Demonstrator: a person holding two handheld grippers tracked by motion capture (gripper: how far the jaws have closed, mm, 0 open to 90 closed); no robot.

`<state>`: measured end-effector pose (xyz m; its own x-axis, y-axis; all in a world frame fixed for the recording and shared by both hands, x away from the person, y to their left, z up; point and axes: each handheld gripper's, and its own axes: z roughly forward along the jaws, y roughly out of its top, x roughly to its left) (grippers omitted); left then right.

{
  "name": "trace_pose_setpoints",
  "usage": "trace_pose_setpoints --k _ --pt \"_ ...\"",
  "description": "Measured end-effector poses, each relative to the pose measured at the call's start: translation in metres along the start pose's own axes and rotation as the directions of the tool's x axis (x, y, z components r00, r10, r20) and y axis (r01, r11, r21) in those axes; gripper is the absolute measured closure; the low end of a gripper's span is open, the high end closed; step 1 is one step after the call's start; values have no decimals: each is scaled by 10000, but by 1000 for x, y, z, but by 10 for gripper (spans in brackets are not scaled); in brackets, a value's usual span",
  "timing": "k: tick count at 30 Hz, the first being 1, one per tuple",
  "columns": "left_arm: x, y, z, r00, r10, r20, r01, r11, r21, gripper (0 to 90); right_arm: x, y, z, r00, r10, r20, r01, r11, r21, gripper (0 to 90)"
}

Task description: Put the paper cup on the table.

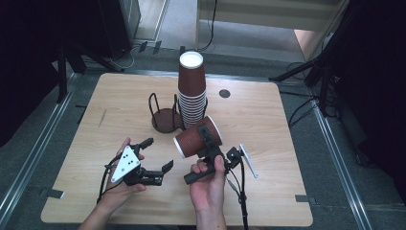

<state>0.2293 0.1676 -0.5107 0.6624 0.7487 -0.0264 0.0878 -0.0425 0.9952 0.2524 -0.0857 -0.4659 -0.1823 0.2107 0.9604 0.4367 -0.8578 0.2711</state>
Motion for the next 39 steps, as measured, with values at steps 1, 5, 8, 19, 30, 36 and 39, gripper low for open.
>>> trace_pose_setpoints --k 1,5,8,19,30,36,39 --pt "1 -1 -1 10000 -58 -26 58 10000 -10 25 0 0 0 9999 -110 20 110 9999 -35 125" --pt "5 -4 -4 9998 -49 -207 51 10000 86 24 1 1 0 9988 -470 127 472 9988 -153 125" --pt "9 -7 -7 9993 -115 -350 119 9999 124 25 1 1 0 9970 -769 126 770 9970 -105 124" --pt "23 -14 -21 9955 -299 -902 320 9992 219 25 -1 5 1 9839 -1740 397 1726 9843 356 123" --pt "39 -23 -40 9866 -528 -1541 573 9981 244 25 0 10 -1 9441 -3250 554 3233 9456 378 123" --pt "46 -25 -49 9824 -642 -1753 695 9973 241 25 4 7 -3 8951 -4419 602 4403 8971 383 122" --pt "50 -25 -54 9794 -724 -1884 775 9968 196 25 2 8 -4 8786 -4710 796 4694 8821 382 122"
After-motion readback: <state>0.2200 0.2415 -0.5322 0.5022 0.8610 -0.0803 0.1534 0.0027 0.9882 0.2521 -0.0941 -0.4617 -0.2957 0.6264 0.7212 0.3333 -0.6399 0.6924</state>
